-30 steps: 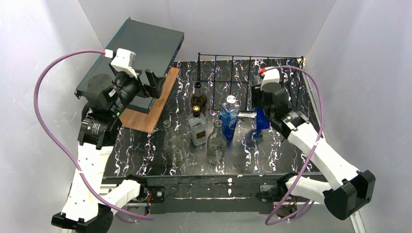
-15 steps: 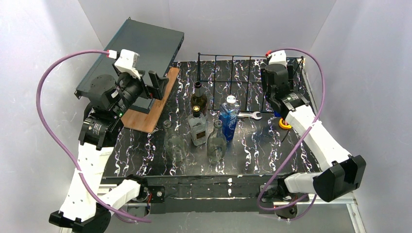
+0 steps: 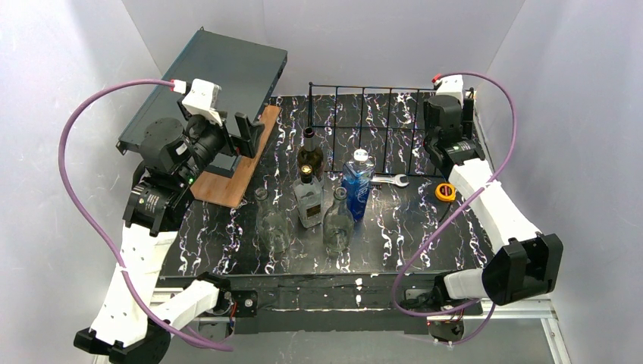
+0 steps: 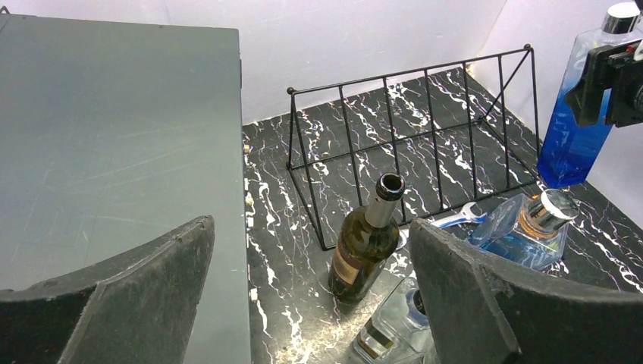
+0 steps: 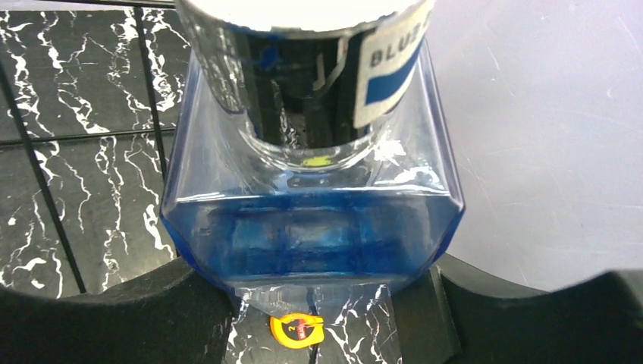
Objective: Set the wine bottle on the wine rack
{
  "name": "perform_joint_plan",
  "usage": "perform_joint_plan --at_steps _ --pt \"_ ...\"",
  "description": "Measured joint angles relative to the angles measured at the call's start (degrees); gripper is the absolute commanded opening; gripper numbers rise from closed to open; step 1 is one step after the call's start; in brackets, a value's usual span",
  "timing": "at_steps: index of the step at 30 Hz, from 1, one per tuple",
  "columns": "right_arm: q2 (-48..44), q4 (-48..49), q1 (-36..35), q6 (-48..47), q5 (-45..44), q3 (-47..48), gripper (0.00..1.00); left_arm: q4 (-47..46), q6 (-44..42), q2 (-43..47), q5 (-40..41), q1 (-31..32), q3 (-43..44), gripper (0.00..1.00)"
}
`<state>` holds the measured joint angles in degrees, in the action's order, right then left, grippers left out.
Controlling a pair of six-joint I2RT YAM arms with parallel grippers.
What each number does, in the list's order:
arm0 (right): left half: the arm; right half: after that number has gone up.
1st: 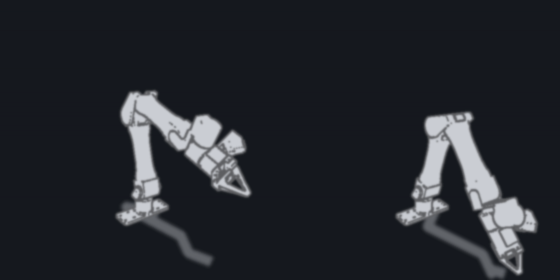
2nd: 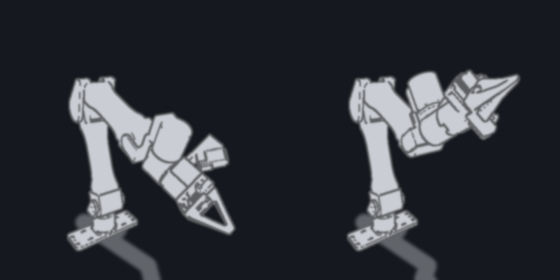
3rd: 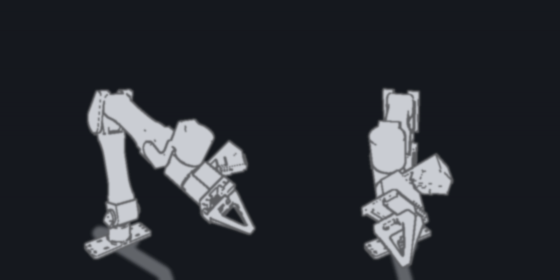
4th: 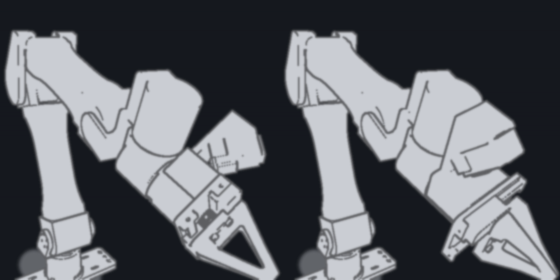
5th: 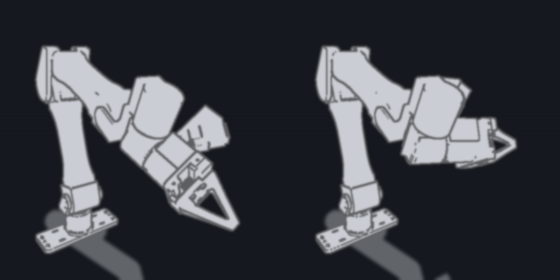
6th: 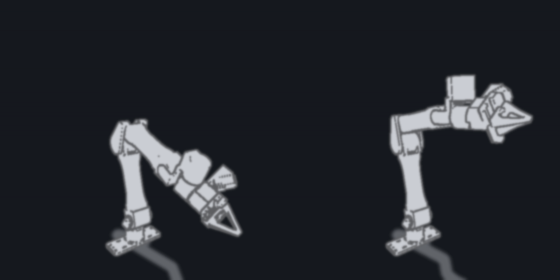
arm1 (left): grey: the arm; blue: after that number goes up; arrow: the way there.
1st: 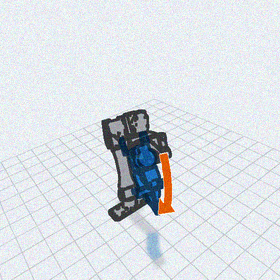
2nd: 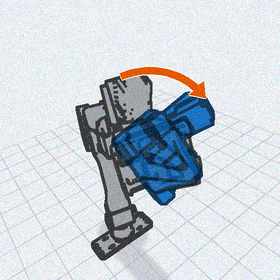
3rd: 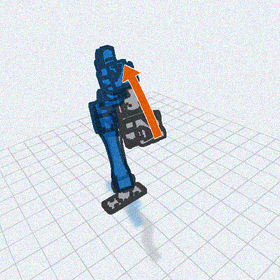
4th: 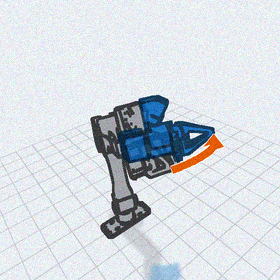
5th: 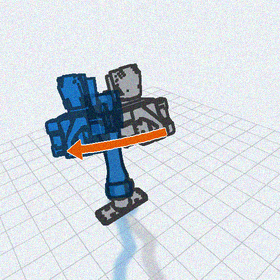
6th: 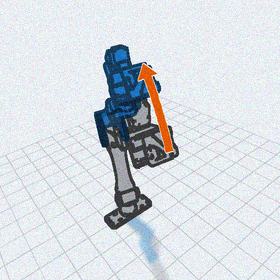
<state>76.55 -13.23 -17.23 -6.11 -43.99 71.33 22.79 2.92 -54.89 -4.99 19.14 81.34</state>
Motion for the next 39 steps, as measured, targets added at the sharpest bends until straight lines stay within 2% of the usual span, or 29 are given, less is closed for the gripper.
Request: perform_joint_plan --at_steps 10,18,27,39 --pt "0.11 7.78 4.98 0.87 1.79 -7.37 0.01 0.02 -0.28 -0.07 0.15 0.35 -0.22 0.99" --pt "3.96 11.78 8.94 2.97 4.87 -7.50 0.01 0.02 -0.37 -0.70 0.15 0.48 -0.24 0.99" --pt "7.21 12.83 11.32 5.16 10.56 -7.48 0.01 0.48 -0.37 -1.60 0.13 0.57 -0.24 0.99" --pt "7.32 13.44 13.42 5.70 13.38 -7.50 0.01 1.20 -0.35 -1.95 0.11 1.01 -0.24 0.99"
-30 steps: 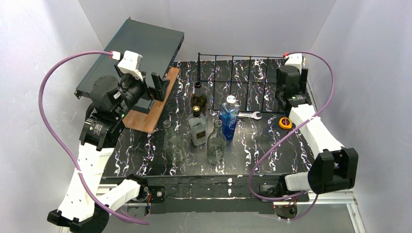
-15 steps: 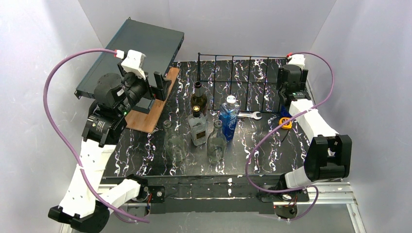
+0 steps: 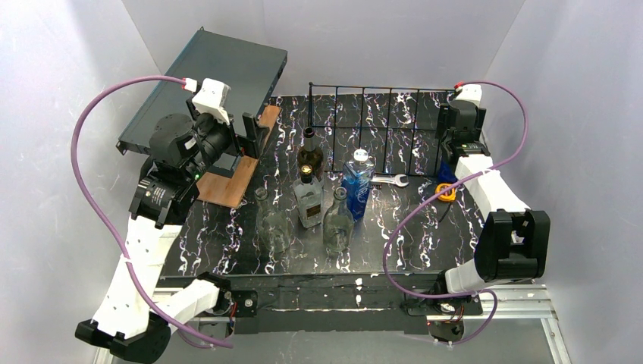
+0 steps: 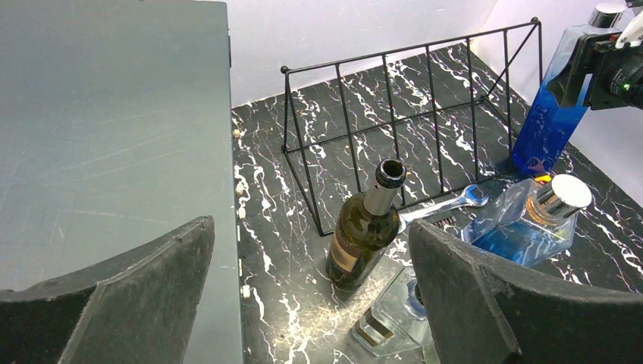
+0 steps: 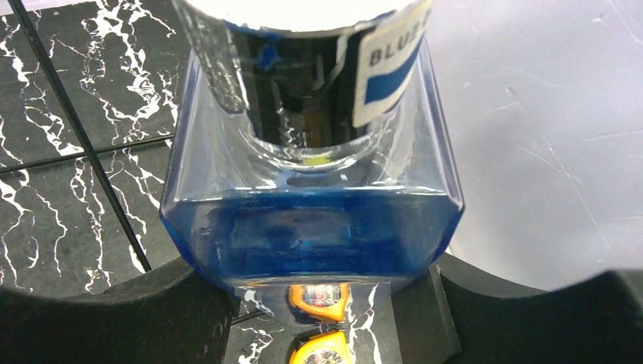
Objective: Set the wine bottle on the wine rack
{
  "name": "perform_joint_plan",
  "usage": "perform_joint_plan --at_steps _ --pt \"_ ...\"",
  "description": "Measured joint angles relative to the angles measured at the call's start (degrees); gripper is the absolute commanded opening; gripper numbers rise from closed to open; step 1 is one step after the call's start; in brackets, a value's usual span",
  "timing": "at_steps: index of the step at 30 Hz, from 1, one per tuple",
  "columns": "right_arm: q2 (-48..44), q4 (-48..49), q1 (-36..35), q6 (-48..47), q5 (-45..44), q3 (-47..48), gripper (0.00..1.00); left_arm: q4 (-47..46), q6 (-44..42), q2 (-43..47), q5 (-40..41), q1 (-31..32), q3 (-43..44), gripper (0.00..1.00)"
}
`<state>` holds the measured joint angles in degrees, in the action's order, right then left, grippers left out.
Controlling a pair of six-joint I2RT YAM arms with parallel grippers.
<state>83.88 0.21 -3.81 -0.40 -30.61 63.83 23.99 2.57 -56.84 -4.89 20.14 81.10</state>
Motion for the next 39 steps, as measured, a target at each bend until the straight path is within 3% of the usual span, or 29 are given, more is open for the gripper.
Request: perform_joint_plan --at_steps 15,21,24,36,39 --pt "1.38 7.41 0.00 -0.02 0.13 -2.47 0.02 0.00 0.00 0.00 -0.02 0.33 0.00 0.99" --pt "1.53 11.50 0.00 -0.07 -0.63 -4.35 0.10 0.00 0.02 -0.02 -0.02 0.35 0.00 0.99" --pt "2.25 13.11 0.00 -0.33 -1.11 -4.50 0.19 0.00 0.02 -0.07 -0.02 0.50 0.00 0.99" --pt "9.81 20.20 0.61 -3.15 -1.81 -0.87 0.30 -0.02 0.04 -0.39 -0.04 0.98 0.00 0.99" --pt "10.91 20.79 0.79 -3.43 -1.86 -0.15 0.38 -0.02 0.07 -0.76 -0.11 0.98 0.00 0.99"
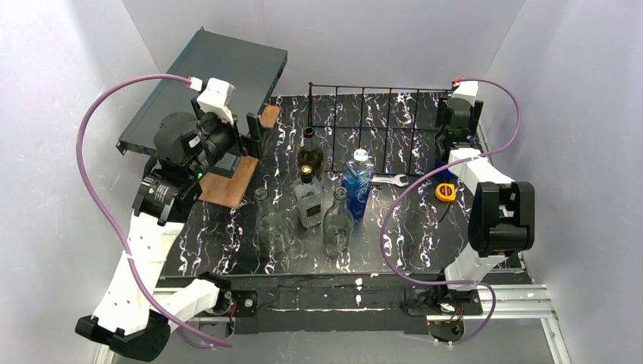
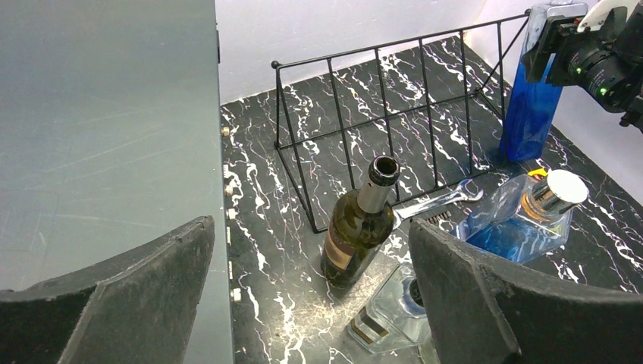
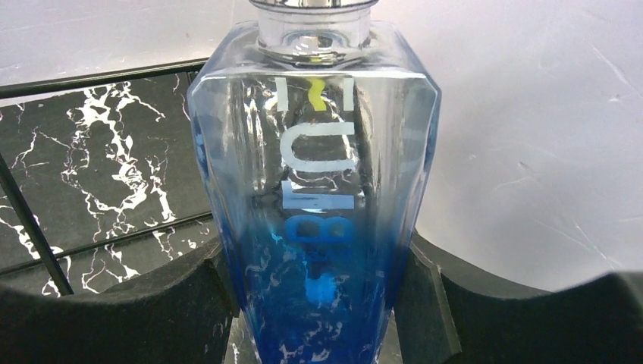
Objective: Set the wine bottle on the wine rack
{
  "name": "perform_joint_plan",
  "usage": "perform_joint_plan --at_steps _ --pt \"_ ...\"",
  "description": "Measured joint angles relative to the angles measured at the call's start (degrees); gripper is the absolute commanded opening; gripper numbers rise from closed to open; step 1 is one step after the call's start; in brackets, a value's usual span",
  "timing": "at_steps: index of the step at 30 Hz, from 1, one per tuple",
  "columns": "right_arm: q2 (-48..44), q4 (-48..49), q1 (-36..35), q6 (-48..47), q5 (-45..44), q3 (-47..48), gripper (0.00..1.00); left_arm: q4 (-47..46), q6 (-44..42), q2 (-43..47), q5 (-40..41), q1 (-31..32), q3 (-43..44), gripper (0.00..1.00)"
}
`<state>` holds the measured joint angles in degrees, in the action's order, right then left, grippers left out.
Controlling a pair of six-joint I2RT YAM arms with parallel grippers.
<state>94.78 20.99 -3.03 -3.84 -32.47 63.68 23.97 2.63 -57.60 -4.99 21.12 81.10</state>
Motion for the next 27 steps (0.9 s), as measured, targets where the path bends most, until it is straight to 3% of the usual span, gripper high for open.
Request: perform_joint_plan --at_steps 7,18,24,27 --pt "2.56 0.59 0.07 -1.07 0.02 2.05 0.46 -0.02 0.35 -0.37 -0.35 0.00 0.00 0.99" --pt "5.88 0.17 0.42 -2.27 0.83 4.09 0.67 -0.07 0.74 -0.48 -0.61 0.00 0.00 0.99" --pt "6.43 0.11 0.39 -2.47 1.33 4.33 0.73 -0.20 0.94 -0.48 -0.85 0.00 0.00 0.99" --pt "6.62 -0.02 0.39 -2.34 1.46 4.50 0.82 -0.22 0.98 -0.48 -1.03 0.00 0.00 0.99"
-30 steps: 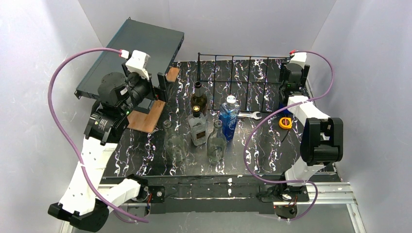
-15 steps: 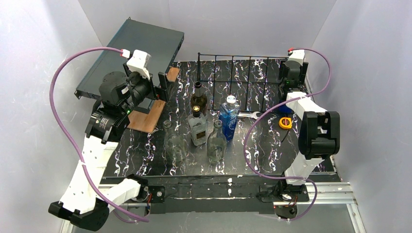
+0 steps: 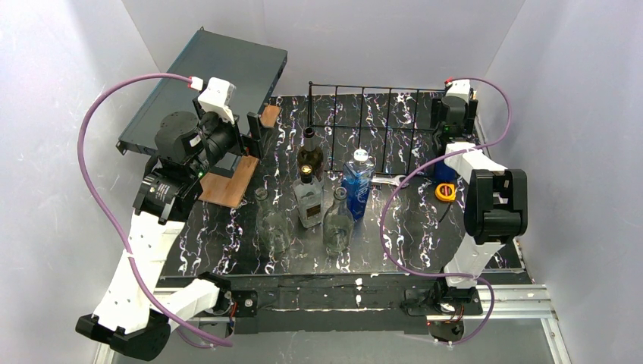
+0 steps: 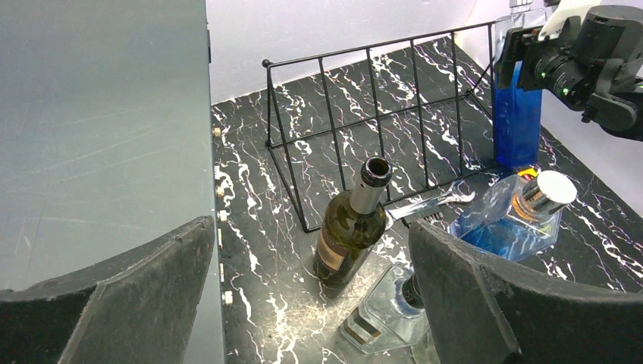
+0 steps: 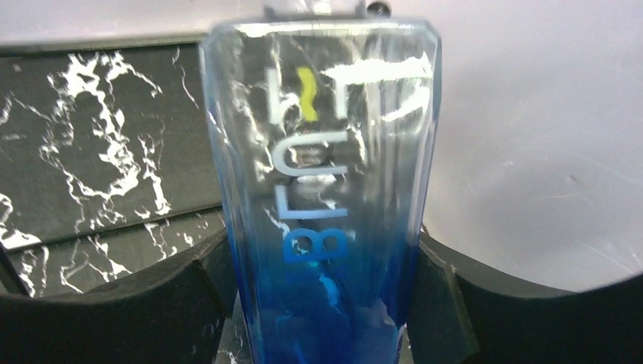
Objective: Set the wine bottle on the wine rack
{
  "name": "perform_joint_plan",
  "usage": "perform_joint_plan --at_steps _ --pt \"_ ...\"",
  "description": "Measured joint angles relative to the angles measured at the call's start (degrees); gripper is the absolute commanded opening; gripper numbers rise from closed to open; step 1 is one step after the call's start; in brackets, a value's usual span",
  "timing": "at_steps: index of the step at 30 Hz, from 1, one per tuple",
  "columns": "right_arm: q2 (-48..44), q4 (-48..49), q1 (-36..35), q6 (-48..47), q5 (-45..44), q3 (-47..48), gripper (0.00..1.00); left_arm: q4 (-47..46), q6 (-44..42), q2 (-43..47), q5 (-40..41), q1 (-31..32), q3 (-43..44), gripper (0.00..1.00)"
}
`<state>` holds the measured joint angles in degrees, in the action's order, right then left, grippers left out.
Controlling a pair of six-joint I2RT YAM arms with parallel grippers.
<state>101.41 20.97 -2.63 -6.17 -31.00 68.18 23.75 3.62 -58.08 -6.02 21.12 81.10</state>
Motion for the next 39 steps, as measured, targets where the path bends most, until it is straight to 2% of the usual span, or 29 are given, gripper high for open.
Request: perform_joint_plan --at_steps 7,19,32,39 --pt "0.98 -3.74 -0.07 0.63 0.33 0.83 0.98 -0.15 0.04 0.00 -0.44 0.07 0.00 0.99" --pt "-1.81 -11.19 -0.35 5.11 -0.26 -0.87 0.98 -0.24 0.52 0.00 -0.92 0.07 0.00 0.99" --pt "-18.21 -16.28 -2.21 13.99 -1.09 -8.15 0.98 -1.05 1.38 0.00 -2.01 0.09 -0.15 0.99" --pt "-29.57 -19.39 -7.28 17.25 7.19 -17.31 0.97 -1.66 1.53 0.00 -2.10 0.50 -1.60 0.99"
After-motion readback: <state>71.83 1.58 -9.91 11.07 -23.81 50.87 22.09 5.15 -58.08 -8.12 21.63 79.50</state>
